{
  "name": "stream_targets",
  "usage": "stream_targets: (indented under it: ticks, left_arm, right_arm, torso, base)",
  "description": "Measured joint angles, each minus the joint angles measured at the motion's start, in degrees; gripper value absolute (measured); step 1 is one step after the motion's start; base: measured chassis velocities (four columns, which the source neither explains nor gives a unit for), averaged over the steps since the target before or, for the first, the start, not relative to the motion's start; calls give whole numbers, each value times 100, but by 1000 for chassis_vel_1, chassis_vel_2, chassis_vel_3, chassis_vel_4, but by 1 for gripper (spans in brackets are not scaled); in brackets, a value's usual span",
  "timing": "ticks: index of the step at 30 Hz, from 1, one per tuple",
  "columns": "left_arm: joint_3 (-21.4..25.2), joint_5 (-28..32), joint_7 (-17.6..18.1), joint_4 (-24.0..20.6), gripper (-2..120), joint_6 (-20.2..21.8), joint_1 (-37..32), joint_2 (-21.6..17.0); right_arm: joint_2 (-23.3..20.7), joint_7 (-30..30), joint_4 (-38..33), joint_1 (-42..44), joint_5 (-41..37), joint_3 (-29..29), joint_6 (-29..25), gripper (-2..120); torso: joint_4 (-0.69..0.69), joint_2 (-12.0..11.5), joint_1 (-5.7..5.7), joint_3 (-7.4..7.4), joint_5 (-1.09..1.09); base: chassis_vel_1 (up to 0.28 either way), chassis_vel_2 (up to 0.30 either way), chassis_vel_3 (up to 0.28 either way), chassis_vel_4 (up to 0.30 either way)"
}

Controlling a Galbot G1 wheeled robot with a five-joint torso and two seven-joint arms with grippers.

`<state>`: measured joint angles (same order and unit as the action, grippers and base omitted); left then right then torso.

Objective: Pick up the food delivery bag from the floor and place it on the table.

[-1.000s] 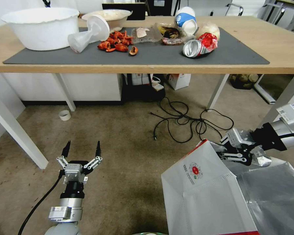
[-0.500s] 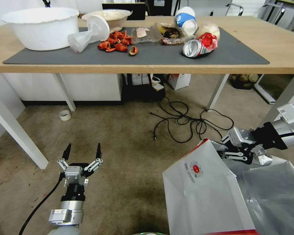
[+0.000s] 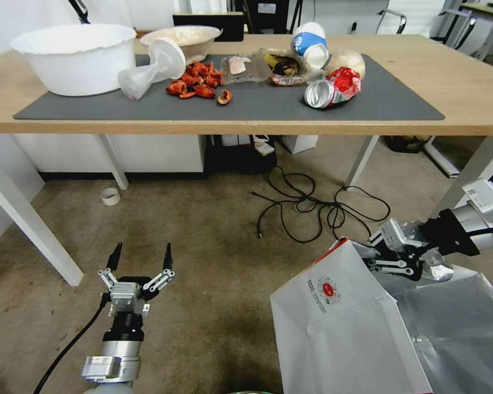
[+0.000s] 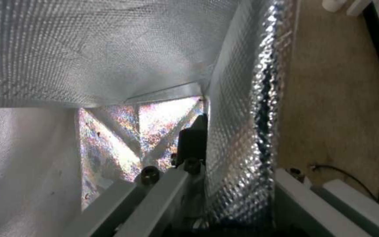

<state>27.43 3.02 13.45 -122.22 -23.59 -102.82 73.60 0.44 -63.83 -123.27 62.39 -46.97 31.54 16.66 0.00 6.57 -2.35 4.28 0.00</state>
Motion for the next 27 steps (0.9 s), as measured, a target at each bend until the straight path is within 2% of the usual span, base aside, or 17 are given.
stream_targets:
  ticks: [27]
  left_arm:
    - [-113, -97, -31, 22, 100, -1, -15, 38]
  right_arm:
    - [34, -30, 34, -10, -16, 70, -47, 0]
  torso:
    - [0, 610, -113, 495, 0]
  base:
    - [0, 0, 0, 0]
